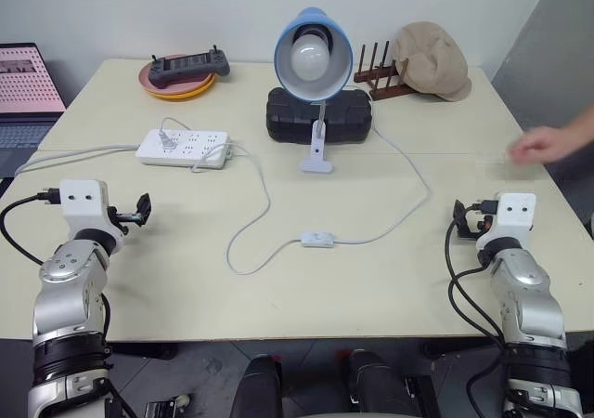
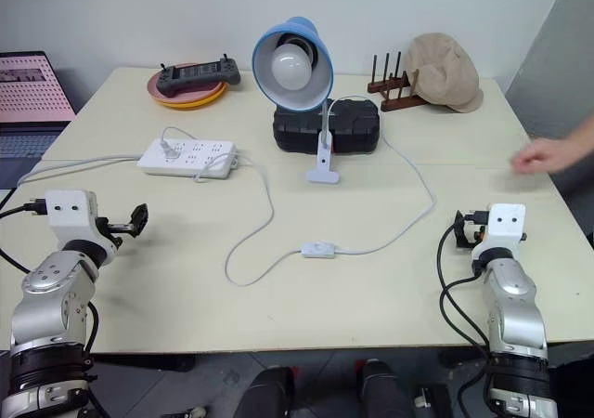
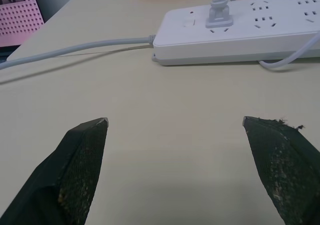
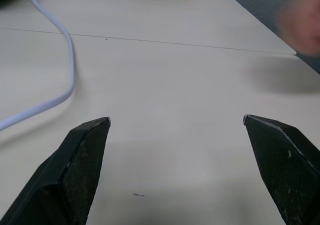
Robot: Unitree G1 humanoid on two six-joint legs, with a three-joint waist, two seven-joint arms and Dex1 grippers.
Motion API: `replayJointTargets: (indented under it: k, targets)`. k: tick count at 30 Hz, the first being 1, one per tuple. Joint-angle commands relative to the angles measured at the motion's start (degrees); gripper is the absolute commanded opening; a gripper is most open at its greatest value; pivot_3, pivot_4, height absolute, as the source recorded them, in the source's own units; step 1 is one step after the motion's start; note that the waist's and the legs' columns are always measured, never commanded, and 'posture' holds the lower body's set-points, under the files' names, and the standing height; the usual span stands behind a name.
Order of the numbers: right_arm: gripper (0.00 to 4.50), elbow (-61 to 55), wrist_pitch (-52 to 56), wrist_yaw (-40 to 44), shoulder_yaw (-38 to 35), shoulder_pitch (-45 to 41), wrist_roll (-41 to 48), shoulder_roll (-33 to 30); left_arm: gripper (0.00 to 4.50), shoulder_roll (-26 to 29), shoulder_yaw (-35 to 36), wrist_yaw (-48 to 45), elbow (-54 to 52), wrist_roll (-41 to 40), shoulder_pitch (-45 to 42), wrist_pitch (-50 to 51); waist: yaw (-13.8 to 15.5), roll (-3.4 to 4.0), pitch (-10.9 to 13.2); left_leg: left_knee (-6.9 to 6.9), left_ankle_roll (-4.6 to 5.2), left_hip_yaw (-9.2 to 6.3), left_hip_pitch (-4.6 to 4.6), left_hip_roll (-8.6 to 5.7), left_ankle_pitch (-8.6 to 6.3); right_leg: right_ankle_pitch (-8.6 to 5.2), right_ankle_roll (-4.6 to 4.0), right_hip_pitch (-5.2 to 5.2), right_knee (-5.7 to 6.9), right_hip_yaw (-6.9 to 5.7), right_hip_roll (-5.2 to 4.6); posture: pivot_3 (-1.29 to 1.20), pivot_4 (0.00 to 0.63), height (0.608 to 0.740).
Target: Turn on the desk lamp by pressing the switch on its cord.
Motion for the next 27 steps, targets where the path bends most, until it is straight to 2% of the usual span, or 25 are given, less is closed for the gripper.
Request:
replayJointTargets:
  k: [1,7,12,15,18,21,24,27]
  targets:
    - [4.47,-1.6,-1.0,0.2,-0.8,-0.2,-0.1,-0.9,4.50,1.4,0.9,0.1,-1.6,0.8,0.2,0.0,0.0,0.00,0.0,0.00,0.00,0.00,0.00,0.00,0.00,0.00,0.00,0.00,0.00,0.00,0.00,0.00,0.150,0.740]
    - [4.47,-1.8,0.3,1.6,-0.8,-0.5,0.6,-1.8,4.50,1.8,1.7,-1.6,-2.3,-0.7,0.5,0.0,0.0,0.00,0.0,0.00,0.00,0.00,0.00,0.00,0.00,0.00,0.00,0.00,0.00,0.00,0.00,0.00,0.150,0.740]
    - [4.47,-2.1,1.3,7.6,0.8,-2.3,1.6,-5.6,4.50,4.3,1.3,-5.7,-3.7,-1.5,1.3,1.9,-0.1,0.01,0.0,0.01,0.00,0.01,0.00,0.00,0.00,0.00,0.00,0.00,0.00,0.01,0.00,0.00,0.150,0.740]
    - [4.47,-2.7,3.2,16.2,2.6,-3.7,4.9,-9.5,4.50,7.4,0.6,-13.4,-7.2,-5.7,1.8,5.7,-0.1,0.01,0.0,0.00,0.00,0.01,0.01,0.01,0.00,-0.02,0.03,0.00,0.00,0.00,0.00,0.00,0.150,0.740]
    - [4.47,-5.0,8.0,33.1,7.1,-5.4,10.9,-17.1,4.50,15.6,-3.5,-29.9,-15.7,-12.3,4.3,12.4,-0.3,0.02,0.0,-0.01,0.00,0.02,-0.02,0.01,0.00,-0.03,0.02,-0.01,-0.02,0.00,0.00,0.00,0.150,0.740]
    - [4.47,-6.0,12.4,44.2,11.4,-7.9,15.4,-21.9,4.50,20.7,-7.4,-37.1,-19.9,-13.8,3.7,14.6,-0.3,0.05,0.0,-0.02,0.00,0.02,-0.02,0.01,0.00,-0.06,0.00,-0.01,-0.05,0.00,-0.01,0.00,0.150,0.740]
    - [4.47,-5.7,13.0,51.4,17.0,-11.5,15.8,-23.3,4.50,23.6,-11.8,-43.8,-25.9,-17.7,2.3,18.4,-0.3,0.05,0.0,-0.03,0.01,0.01,0.01,0.03,0.00,-0.14,0.04,-0.01,-0.04,-0.02,0.01,0.00,0.150,0.740]
    - [4.47,-5.1,13.4,55.2,21.9,-14.9,15.3,-21.7,4.50,26.7,-18.0,-50.8,-31.4,-17.2,2.1,17.7,-0.5,0.05,0.0,0.01,0.01,0.02,-0.01,0.05,-0.01,-0.25,-0.14,-0.03,-0.04,0.00,0.03,0.00,0.150,0.740]
